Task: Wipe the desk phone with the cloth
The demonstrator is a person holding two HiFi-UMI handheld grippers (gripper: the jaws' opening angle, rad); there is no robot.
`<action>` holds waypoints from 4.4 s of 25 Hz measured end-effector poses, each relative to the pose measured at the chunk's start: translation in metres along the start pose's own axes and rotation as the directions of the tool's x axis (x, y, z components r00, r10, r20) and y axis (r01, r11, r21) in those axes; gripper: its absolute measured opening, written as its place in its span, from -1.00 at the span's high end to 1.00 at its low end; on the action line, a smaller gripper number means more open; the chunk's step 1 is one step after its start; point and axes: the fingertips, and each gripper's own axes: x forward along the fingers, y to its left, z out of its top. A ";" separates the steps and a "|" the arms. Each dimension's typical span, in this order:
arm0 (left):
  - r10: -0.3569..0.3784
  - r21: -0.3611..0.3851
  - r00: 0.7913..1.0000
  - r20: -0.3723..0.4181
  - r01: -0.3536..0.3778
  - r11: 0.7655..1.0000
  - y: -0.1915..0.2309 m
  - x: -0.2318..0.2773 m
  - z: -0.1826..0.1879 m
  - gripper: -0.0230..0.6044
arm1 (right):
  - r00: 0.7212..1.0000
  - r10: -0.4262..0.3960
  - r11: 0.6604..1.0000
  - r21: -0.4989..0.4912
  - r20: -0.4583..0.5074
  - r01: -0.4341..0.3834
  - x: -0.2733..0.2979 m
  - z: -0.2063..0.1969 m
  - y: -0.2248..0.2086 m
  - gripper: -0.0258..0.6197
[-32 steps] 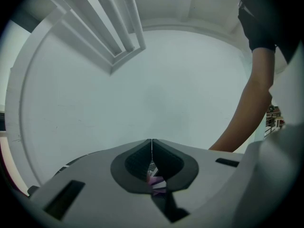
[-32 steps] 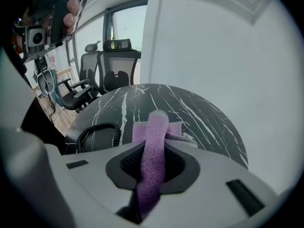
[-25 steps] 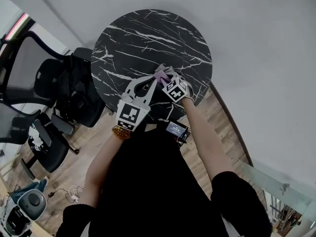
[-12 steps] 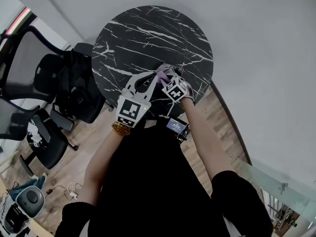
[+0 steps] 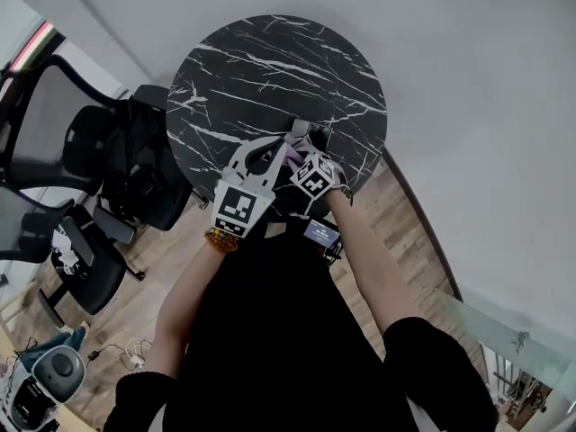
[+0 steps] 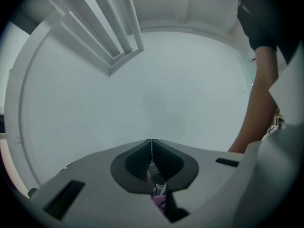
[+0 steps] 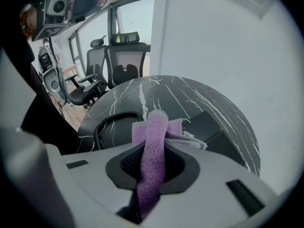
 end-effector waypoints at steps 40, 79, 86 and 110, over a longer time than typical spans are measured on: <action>-0.017 0.005 1.000 -0.008 0.017 1.000 0.000 0.001 -0.005 0.88 | 0.990 0.111 0.994 -0.006 -0.085 -0.112 0.012 -0.035 0.077 0.73; -0.025 0.009 0.999 0.027 0.025 1.000 -0.003 0.000 -0.002 0.87 | 0.963 -0.258 0.946 -0.182 0.078 0.268 -0.063 0.018 -0.119 0.73; -0.035 0.014 0.999 0.012 0.035 0.999 -0.005 0.000 -0.006 0.87 | 0.982 -0.189 0.969 -0.161 0.017 0.189 -0.047 0.011 -0.110 0.73; -0.032 0.011 0.999 0.005 0.031 0.999 0.000 0.000 -0.009 0.87 | 0.993 -0.025 0.985 -0.174 -0.117 0.004 -0.023 -0.001 -0.082 0.73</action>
